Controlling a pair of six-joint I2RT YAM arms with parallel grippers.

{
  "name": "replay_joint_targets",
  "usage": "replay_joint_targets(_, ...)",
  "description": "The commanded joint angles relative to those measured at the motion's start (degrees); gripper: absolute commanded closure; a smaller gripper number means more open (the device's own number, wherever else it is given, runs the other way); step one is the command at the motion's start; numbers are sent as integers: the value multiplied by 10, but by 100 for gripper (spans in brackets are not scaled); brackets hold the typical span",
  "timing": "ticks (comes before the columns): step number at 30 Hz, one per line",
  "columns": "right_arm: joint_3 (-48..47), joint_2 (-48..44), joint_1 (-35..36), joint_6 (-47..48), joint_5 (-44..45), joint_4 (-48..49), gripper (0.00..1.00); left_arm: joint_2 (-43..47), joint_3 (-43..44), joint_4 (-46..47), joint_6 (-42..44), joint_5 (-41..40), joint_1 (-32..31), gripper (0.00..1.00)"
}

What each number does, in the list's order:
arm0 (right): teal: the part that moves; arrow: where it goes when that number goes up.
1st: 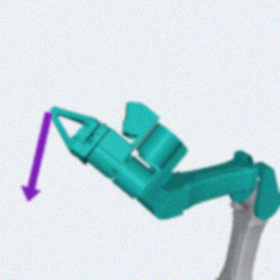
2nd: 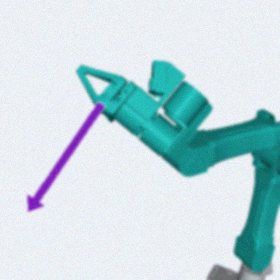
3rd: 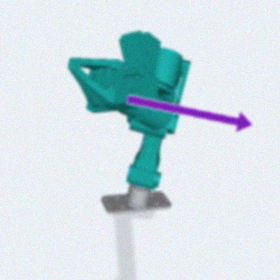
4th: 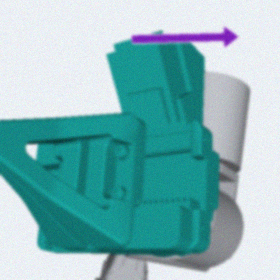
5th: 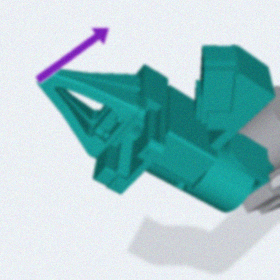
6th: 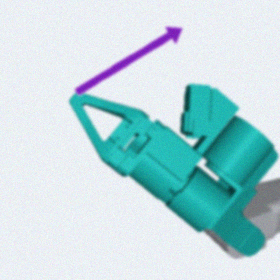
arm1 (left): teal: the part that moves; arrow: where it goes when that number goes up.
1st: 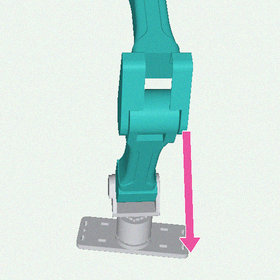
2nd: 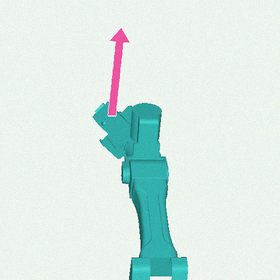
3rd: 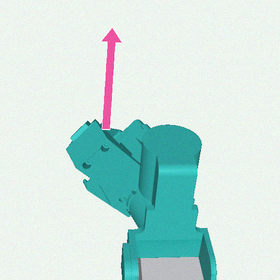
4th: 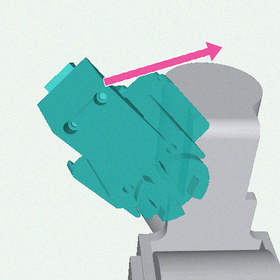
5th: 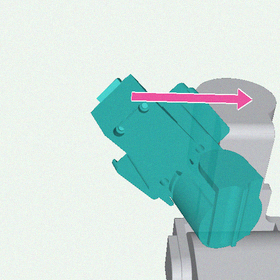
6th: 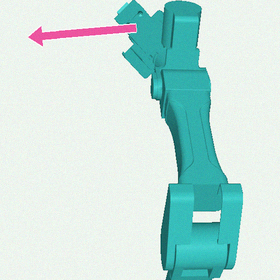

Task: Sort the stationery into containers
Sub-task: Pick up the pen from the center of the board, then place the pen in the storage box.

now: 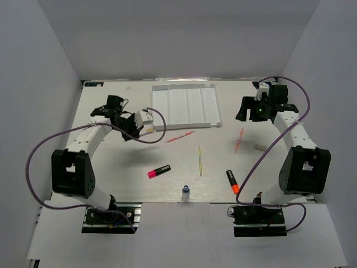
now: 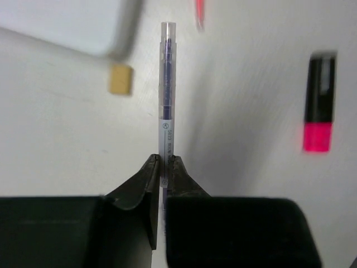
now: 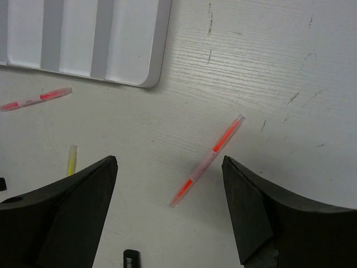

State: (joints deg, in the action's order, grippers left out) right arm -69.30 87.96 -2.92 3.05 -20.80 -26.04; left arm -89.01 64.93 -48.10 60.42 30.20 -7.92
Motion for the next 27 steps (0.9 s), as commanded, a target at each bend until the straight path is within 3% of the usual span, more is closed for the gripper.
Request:
replay_joint_targets(1,9,-19,2,-21,15,24,19,73,65,56,-168,83,-6,100)
replay_joint_targets(2,9,-18,3,-23,19,24,18,89,72,106,-343,69,-6,100)
replay_joint_targets(3,7,-17,3,-25,26,24,18,96,71,213,-438,47,-6,100)
replay_joint_targets(4,6,-17,2,-25,30,24,18,98,69,256,-513,-13,-6,100)
replay_joint_targets(6,0,-15,3,-25,44,23,16,75,98,305,-678,-49,-12,100)
replay_joint_targets(11,-59,11,3,-79,83,-17,17,-19,171,329,-874,-103,-24,100)
replay_joint_targets(13,-96,20,1,-97,119,-39,20,-63,198,325,-909,-125,-38,100)
replay_joint_targets(17,-131,31,1,-105,161,-59,34,-143,251,299,-953,-193,-60,100)
replay_joint_targets(19,-138,29,4,-89,129,-63,34,-184,280,278,-958,-215,-77,100)
replay_joint_targets(24,-107,2,9,56,12,-23,37,-232,289,286,-957,-269,-96,100)
replay_joint_targets(27,-89,-12,16,151,-58,-13,44,-264,305,281,-953,-293,-103,100)
